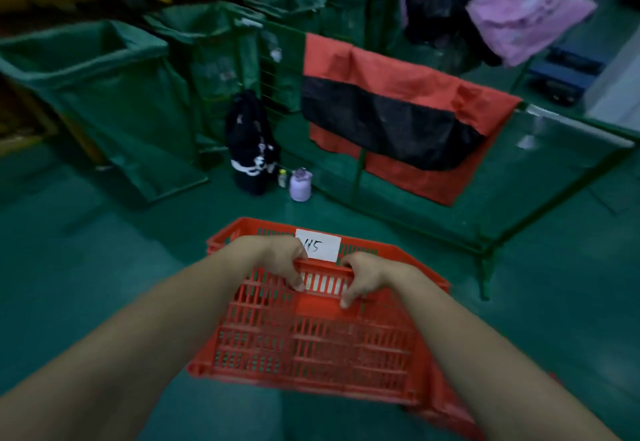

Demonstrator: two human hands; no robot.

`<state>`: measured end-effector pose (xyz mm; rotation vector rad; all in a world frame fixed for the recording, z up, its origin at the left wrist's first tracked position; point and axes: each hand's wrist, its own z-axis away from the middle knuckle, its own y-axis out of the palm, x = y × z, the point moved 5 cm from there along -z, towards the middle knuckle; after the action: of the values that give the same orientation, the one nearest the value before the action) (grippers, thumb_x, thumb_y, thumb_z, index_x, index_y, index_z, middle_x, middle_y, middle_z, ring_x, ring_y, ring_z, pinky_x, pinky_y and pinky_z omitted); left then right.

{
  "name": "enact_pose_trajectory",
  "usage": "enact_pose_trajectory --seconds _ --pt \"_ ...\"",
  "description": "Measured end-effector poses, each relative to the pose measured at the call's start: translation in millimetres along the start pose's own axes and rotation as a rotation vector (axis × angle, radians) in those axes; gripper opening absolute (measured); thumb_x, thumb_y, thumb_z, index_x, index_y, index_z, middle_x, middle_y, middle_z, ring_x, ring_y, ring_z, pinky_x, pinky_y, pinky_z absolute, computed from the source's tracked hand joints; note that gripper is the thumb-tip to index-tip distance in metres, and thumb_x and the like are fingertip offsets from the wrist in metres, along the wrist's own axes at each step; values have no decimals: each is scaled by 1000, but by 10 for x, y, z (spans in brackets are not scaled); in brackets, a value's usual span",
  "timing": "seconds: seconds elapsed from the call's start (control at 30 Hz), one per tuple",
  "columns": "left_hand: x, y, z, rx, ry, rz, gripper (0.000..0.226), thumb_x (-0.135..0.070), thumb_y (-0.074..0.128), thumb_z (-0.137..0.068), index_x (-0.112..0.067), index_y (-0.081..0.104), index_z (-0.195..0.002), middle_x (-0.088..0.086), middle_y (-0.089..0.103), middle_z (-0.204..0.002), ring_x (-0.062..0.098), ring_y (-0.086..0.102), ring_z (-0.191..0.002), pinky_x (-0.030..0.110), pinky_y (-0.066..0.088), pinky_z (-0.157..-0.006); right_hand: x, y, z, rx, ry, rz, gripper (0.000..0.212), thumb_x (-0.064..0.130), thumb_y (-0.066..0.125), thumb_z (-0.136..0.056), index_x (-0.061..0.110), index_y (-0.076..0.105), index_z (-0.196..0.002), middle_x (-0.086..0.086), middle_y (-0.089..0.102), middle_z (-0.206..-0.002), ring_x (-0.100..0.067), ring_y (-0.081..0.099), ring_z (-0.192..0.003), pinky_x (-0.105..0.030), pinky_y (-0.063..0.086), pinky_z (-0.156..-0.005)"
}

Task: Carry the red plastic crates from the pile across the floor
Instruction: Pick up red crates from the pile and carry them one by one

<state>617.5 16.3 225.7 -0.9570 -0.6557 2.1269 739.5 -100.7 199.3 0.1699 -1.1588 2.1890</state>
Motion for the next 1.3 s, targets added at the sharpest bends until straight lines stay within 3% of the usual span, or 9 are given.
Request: enact_pose_trajectory --seconds 0.1,0.2,0.33,0.53,0.63,0.73,1.03,1.17,1.3 --pt "532 -229 472 -42 -43 27 28 -26 80 -76 -14 72 -99 -9 68 -85 7 60 -76 18 44 -68 642 -68 -421 86 -81 51 75 25 92 -54 15 58 -120 3 67 -108 -20 69 -93 -38 57 -86" --pt "1072 -401 890 -110 -114 91 26 -22 80 -76 -14 72 -100 -20 63 -73 -6 55 -61 7 42 -60 1293 -134 -759 154 -178 133 44 18 91 -58 22 67 -95 9 71 -92 -14 67 -88 -32 56 -85" --pt "1694 -556 1364 -175 -265 147 26 -28 82 -72 -16 73 -94 -11 67 -77 10 62 -73 27 51 -75 2113 -258 -1054 174 -300 224 29 15 89 -62 26 64 -73 19 66 -75 -9 63 -78 -29 56 -79" --pt "2516 -686 1876 -279 -465 229 32 -36 77 -74 -19 70 -100 -3 71 -96 18 67 -88 34 55 -85 3263 -390 -1533 230 -464 397 32 15 89 -63 24 68 -85 8 71 -90 -16 68 -88 -34 56 -84" --pt "2950 -745 2114 -318 -518 331 25 -27 72 -83 -16 63 -103 3 70 -96 23 68 -83 38 58 -77 3802 -437 -1881 275 -518 472 30 19 88 -64 21 70 -88 3 74 -94 -20 70 -90 -39 57 -86" --pt "3331 -866 2350 -356 -582 412 21 -22 70 -85 -12 63 -102 11 72 -95 26 70 -77 48 59 -76 4370 -515 -2190 271 -618 615 33 31 83 -71 18 71 -99 4 72 -100 -18 67 -96 -33 54 -89" --pt "4260 -1378 3061 -488 -827 517 17 -25 67 -88 -10 67 -95 6 69 -82 24 67 -68 39 59 -70 5905 -732 -2871 268 -854 790 27 32 75 -79 15 69 -100 -1 70 -101 -22 67 -92 -37 57 -83" --pt "4599 -1469 3395 -569 -898 544 11 -23 66 -90 -15 61 -85 0 64 -71 20 65 -62 36 58 -62 6525 -707 -2997 245 -949 856 22 31 73 -83 18 67 -98 -1 69 -101 -20 66 -91 -31 54 -79" --pt "5105 -1495 3871 -647 -1009 440 18 -36 70 -84 -20 62 -85 2 68 -86 23 68 -79 40 57 -76 7267 -562 -3176 206 -1010 888 26 35 73 -82 18 66 -101 -1 69 -101 -19 65 -91 -34 55 -81"
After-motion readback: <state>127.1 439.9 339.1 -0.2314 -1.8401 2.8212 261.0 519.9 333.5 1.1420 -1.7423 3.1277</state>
